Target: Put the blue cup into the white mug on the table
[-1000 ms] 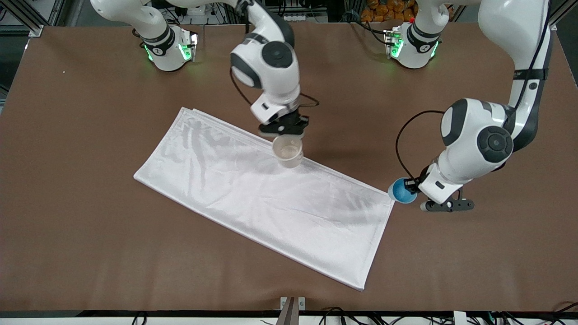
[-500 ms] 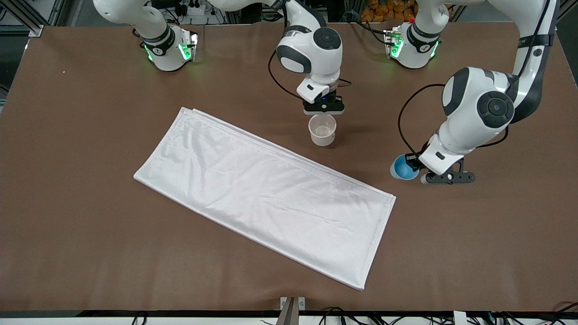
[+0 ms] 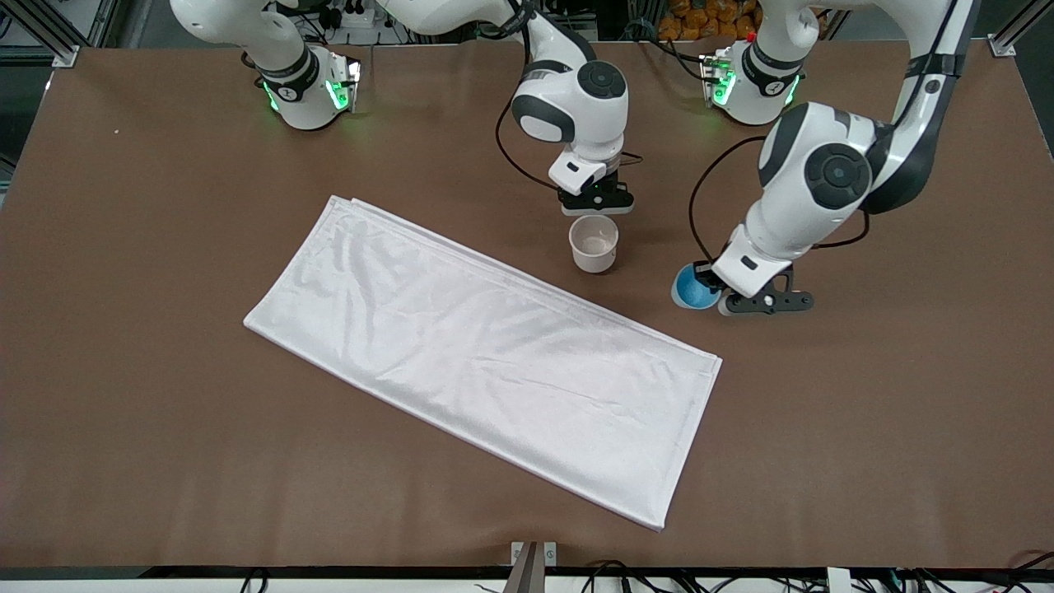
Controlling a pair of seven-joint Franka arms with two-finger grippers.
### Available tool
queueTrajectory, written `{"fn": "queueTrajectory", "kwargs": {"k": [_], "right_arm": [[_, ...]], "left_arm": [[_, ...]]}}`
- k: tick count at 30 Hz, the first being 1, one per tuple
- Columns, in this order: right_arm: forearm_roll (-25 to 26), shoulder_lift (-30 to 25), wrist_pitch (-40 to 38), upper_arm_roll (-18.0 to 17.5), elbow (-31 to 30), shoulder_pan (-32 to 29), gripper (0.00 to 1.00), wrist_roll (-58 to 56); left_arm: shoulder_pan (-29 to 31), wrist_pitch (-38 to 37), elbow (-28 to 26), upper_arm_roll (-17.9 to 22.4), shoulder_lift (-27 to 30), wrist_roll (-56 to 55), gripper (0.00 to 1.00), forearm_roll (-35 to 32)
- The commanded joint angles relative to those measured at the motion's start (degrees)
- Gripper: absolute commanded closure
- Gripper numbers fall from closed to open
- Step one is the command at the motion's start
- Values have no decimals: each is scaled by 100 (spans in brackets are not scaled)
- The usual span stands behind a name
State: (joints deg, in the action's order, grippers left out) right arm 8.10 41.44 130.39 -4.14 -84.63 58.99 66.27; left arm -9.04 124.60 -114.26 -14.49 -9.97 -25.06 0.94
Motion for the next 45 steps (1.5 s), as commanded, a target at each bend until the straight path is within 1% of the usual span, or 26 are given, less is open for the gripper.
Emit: {"fn": "queueTrajectory", "kwargs": {"k": [1,7,11,15,20,23,27,30,37,41,45], "right_arm": [[112,92,-57,28,192,60,0,263],[42,-153,-180,19,210,52,0,404],[33,-504,-636,10,201,8,0,361],[-2,-935,-1190,-8,201,-89,0,229],[-212,-1454,-1770,45,201,-107,0,-35],[-213,-1744,-1999,45,201,-212,0,-53],[-274,-2104,-2324,54,201,-335,0,-324],[-379,-2385,-2597,63,201,-475,0,-658],[-450,-2966,-3282,80,210,-958,0,-1264],[-459,-3238,-3686,80,210,-1345,0,-1888],[-468,-3440,-3810,72,210,-1810,0,-2372]], "left_arm": [[43,-15,-211,-247,206,-455,100,-138],[43,-41,-264,-361,206,-587,100,-146],[43,-164,-264,-370,241,-596,100,-146],[52,-550,-281,-502,416,-719,100,-146],[52,-788,-281,-598,531,-842,100,-146],[43,-806,-316,-721,531,-1122,100,-146],[43,-815,-527,-993,522,-1588,100,-208],[43,-797,-615,-1178,487,-1870,100,-348],[34,-745,-659,-1459,425,-2283,100,-357],[34,-736,-686,-1653,425,-2494,100,-357],[34,-561,-677,-1776,408,-2644,100,-349]]}}
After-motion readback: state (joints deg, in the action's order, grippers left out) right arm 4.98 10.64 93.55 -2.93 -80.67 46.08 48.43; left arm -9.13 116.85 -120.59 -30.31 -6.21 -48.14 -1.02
